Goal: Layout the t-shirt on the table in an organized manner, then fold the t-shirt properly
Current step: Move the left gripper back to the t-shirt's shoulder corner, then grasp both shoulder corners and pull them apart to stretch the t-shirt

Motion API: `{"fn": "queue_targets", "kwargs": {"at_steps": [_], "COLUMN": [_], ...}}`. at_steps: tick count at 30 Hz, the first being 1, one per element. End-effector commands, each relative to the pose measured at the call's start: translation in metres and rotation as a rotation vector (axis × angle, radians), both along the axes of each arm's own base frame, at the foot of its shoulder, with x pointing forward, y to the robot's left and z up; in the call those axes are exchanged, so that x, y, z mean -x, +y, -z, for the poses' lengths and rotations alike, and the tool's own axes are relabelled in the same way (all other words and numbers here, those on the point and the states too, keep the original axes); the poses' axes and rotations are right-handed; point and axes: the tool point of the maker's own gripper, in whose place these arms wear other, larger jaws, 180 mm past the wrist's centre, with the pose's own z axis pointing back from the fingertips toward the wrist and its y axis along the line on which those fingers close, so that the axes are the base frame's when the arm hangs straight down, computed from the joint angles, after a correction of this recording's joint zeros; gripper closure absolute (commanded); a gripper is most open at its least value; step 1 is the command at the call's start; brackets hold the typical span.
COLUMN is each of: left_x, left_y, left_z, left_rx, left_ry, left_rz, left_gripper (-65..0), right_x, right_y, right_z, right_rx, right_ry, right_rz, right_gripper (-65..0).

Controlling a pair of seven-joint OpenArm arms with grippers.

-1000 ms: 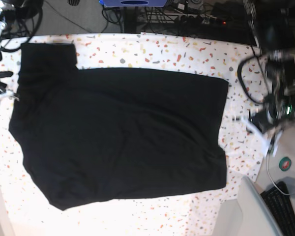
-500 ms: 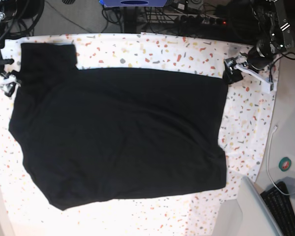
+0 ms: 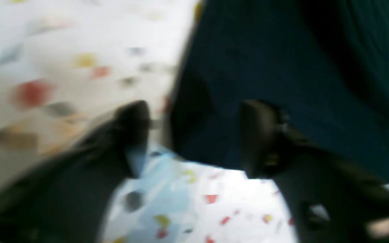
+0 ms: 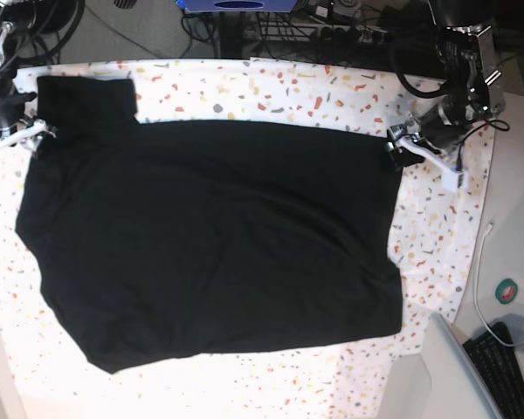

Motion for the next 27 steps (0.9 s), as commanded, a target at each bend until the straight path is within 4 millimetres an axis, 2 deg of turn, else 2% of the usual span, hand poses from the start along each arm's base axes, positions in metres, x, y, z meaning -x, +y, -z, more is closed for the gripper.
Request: {"fn": "queue_targets", "kwargs": {"at_steps": [1, 5, 11, 12, 19, 23, 27], "left_x": [0.002, 0.002, 0.006, 0.005, 0.013, 0.013, 0.013], "left_y": [-0.003, -0.006, 0.008, 0.011, 0.009, 0.005, 0.005], "left_z": [0.001, 0.001, -0.001, -0.003, -0.018, -0.017, -0.018], "left_rx": [-0.003, -0.003, -0.035, -0.042, -0.076, -0.071, -0.074], "left_ry": [0.012, 0.011, 0.022, 0.020, -0.010, -0.010, -0.011], "left_rz": [0.026, 0.035, 0.045, 0.043, 0.069, 0.077, 0.079], "left_gripper": [-25.0, 0.0, 0.0, 0.0, 0.0, 0.0, 0.0], "right_x": [-0.008, -0.009, -0.001, 0.007, 0.027, 0.026, 0.024], "right_y": [-0.009, -0.014, -0.012, -0.009, 0.009, 0.027, 0.053], "right_z": [-0.007, 0.006, 0.013, 0.015, 0.028, 0.023, 0.015], "right_rx": [0.017, -0.006, -0.014, -0.019, -0.062, -0.078, -0.113], "right_ry": [-0.029, 0.002, 0.028, 0.040, 0.074, 0.057, 0.062], "right_rz": [-0.001, 0.014, -0.004, -0.023, -0.046, -0.065, -0.169], "right_gripper": [-42.3, -42.5, -41.9, -41.9, -41.6, -36.9, -34.8]}}
